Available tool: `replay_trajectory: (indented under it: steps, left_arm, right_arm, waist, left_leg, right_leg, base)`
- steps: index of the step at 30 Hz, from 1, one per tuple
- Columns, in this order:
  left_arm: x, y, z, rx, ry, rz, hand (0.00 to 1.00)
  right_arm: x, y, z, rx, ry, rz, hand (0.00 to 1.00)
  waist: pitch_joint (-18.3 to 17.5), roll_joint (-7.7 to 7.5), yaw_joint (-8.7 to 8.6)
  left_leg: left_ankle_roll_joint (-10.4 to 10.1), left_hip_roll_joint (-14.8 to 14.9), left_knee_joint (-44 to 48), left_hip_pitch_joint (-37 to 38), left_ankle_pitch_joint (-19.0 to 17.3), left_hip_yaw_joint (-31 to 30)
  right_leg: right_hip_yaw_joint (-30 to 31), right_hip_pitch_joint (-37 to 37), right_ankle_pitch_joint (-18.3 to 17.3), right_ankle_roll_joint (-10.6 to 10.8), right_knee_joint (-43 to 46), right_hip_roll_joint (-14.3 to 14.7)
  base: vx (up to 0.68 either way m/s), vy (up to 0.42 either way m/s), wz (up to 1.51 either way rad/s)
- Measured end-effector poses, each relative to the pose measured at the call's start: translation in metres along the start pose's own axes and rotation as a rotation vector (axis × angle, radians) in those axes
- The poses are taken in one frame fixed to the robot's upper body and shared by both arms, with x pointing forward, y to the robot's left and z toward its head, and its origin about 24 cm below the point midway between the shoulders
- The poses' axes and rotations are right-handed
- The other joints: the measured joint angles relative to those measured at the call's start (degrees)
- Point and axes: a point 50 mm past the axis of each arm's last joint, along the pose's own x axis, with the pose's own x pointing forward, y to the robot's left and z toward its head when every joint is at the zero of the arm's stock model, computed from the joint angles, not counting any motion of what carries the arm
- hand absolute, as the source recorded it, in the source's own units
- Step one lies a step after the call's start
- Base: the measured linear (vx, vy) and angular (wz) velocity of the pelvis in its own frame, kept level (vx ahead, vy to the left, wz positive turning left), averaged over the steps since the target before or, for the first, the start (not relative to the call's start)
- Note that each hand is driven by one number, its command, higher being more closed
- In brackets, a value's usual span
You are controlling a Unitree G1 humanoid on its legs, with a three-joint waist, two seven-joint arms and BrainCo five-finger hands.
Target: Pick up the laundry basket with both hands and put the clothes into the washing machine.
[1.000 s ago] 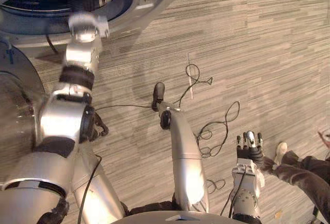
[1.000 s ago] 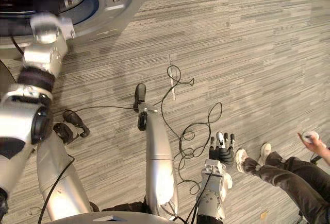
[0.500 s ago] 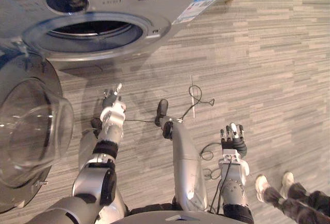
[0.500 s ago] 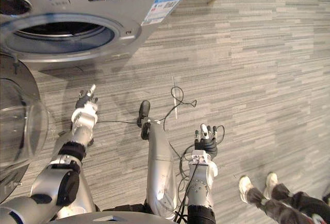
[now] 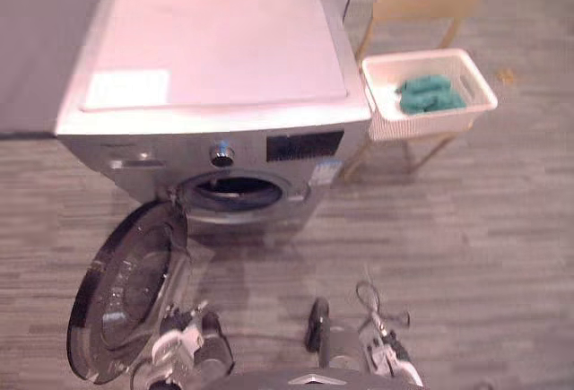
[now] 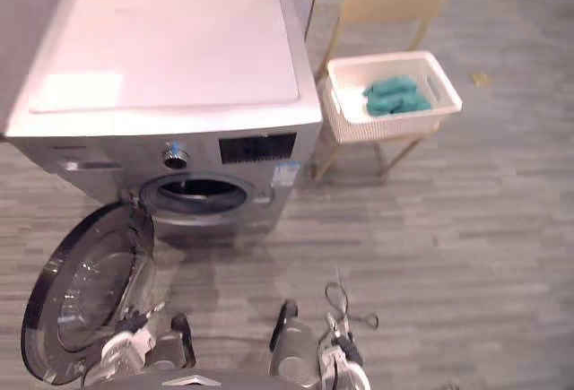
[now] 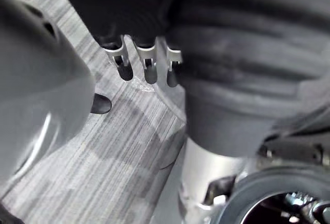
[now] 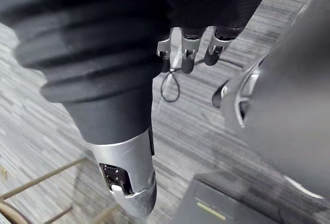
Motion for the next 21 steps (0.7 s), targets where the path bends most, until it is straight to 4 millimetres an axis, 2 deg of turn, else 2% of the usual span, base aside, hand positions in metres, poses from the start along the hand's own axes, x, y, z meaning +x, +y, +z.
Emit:
replay_trajectory:
  steps: [2, 4, 6, 7, 8, 10, 11, 12, 13, 14, 15, 16, 18, 21]
  left_arm:
    - [-0.002, 0.004, -0.007, -0.048, 0.023, 0.007, 0.0]
    - [-0.003, 0.002, -0.01, -0.079, 0.032, 0.002, 0.0]
    - [-0.003, 0.0, -0.01, -0.083, 0.035, -0.015, 0.0]
    - [-0.003, -0.001, -0.011, -0.078, 0.038, -0.018, 0.0]
    - [-0.003, -0.006, -0.012, -0.077, 0.044, -0.031, 0.0]
    - [-0.004, -0.01, -0.012, -0.081, 0.044, -0.044, 0.0]
    - [-0.004, -0.014, -0.014, -0.073, 0.049, -0.057, 0.0]
    - [-0.005, -0.014, -0.016, -0.056, 0.057, -0.063, 0.0]
    - [-0.005, -0.013, -0.019, -0.048, 0.069, -0.061, 0.0]
    - [-0.004, -0.014, -0.017, -0.035, 0.067, -0.066, 0.0]
    - [-0.001, -0.007, -0.012, 0.004, 0.055, -0.06, 0.0]
    - [0.0, -0.002, -0.01, 0.022, 0.05, -0.052, 0.0]
    - [0.0, -0.001, -0.013, 0.049, 0.062, -0.053, 0.0]
    - [-0.002, -0.003, -0.017, 0.082, 0.073, -0.071, 0.0]
  right_arm:
    - [0.0, -0.007, -0.002, 0.013, 0.013, -0.022, 0.0]
    - [0.0, -0.007, -0.001, 0.011, 0.015, -0.023, 0.0]
    - [0.001, -0.005, -0.004, 0.008, 0.028, -0.026, 0.0]
    - [0.002, -0.006, -0.006, 0.007, 0.038, -0.031, 0.0]
    - [0.003, -0.004, -0.004, 0.003, 0.035, -0.028, 0.0]
    - [0.005, -0.004, 0.0, -0.016, 0.03, -0.024, 0.0]
    - [0.006, -0.001, 0.002, -0.026, 0.028, -0.018, 0.0]
    - [0.007, -0.001, 0.002, -0.029, 0.035, -0.021, 0.0]
    - [0.008, 0.002, 0.003, -0.029, 0.032, -0.014, 0.0]
    - [0.008, 0.005, 0.0, -0.028, 0.04, -0.006, 0.0]
    - [0.006, 0.006, -0.01, -0.043, 0.071, -0.002, 0.0]
    - [0.004, 0.008, -0.018, -0.062, 0.09, 0.005, 0.0]
    - [0.002, 0.007, -0.021, -0.074, 0.098, 0.006, 0.0]
    - [0.002, 0.002, -0.018, -0.116, 0.095, 0.007, 0.0]
  waist:
    - [-0.7, 0.55, 0.43]
    - [-1.0, 0.86, 0.66]
    - [-1.0, 0.34, 0.71]
    - [-1.0, 0.07, 0.77]
    - [-1.5, 0.9, 0.98]
    - [-1.8, 1.77, 1.24]
    - [-2.0, 2.23, 1.62]
    - [-2.1, 2.44, 1.89]
    - [-2.2, 2.57, 2.15]
    - [-2.2, 2.08, 2.3]
    - [-2.8, -0.23, 2.41]
    - [-3.7, -1.83, 2.33]
    - [-4.2, -2.2, 2.02]
    - [-4.9, -1.31, 1.72]
  left_leg:
    - [-0.1, 0.4, -1.4, 2.8, 1.0, -0.5]
    - [0.4, 0.9, 1.4, 3.6, 1.3, 1.0]
    - [3.1, 1.3, 8.7, 2.7, 3.0, 4.5]
    - [3.7, 1.6, 10.5, 2.2, 3.4, 5.2]
    - [3.9, 2.1, 13.3, 1.4, 3.6, 5.7]
    - [2.6, 1.6, 16.0, 0.2, 1.6, 4.3]
    - [1.9, -0.3, 15.6, 0.4, -1.0, 2.0]
    - [2.8, -2.3, 12.3, 1.9, -4.2, 0.2]
    - [3.3, -2.8, 9.1, 3.4, -6.0, -0.8]
    - [3.3, -3.7, 6.7, 4.9, -6.7, -0.5]
    - [4.4, -6.3, 2.5, 6.6, -5.4, 0.5]
    - [4.8, -7.5, 0.4, 7.7, -4.1, 1.9]
    - [5.0, -8.5, -1.4, 9.4, -4.0, 2.9]
    - [4.7, -9.8, -4.3, 11.4, -4.0, 3.8]
  right_leg:
    - [-1.0, 3.3, -0.5, -0.1, -1.1, 0.7]
    - [-1.4, 5.5, -1.6, -0.4, -1.3, 0.8]
    - [-1.3, 9.6, -1.0, -0.5, -4.9, 0.7]
    - [-1.3, 10.7, -0.4, -0.4, -6.4, 0.8]
    - [-0.9, 12.2, 1.1, -0.2, -8.7, 1.3]
    - [0.2, 13.4, 3.0, -0.1, -11.6, 2.0]
    - [1.2, 13.4, 4.2, 0.1, -13.4, 2.1]
    - [2.5, 13.3, 5.6, 0.4, -15.2, 2.9]
    - [3.2, 13.4, 6.3, 0.5, -16.2, 3.6]
    - [3.9, 13.8, 7.2, 0.5, -17.2, 3.5]
    - [6.7, 14.5, 9.3, 0.7, -20.9, 2.9]
    - [7.8, 14.7, 11.3, 0.5, -22.1, 2.0]
    - [7.7, 15.6, 11.8, 0.3, -22.1, 1.1]
    - [7.9, 15.4, 11.4, 0.3, -21.6, 0.6]
  base:
    - [0.07, -0.051, 0.34]
    - [0.02, -0.028, 0.18]
    - [-0.06, -0.036, 0.06]
    - [0.0, 0.0, 0.0]
    - [-0.02, 0.011, -0.1]
    - [-0.02, 0.053, -0.25]
    - [-0.03, 0.143, -0.48]
    - [-0.03, 0.208, -0.54]
    - [-0.01, 0.167, -0.46]
    - [-0.01, 0.116, -0.43]
    - [0.05, 0.073, -0.47]
    - [0.05, 0.069, -0.44]
    - [0.05, 0.102, -0.22]
    - [0.04, 0.053, -0.13]
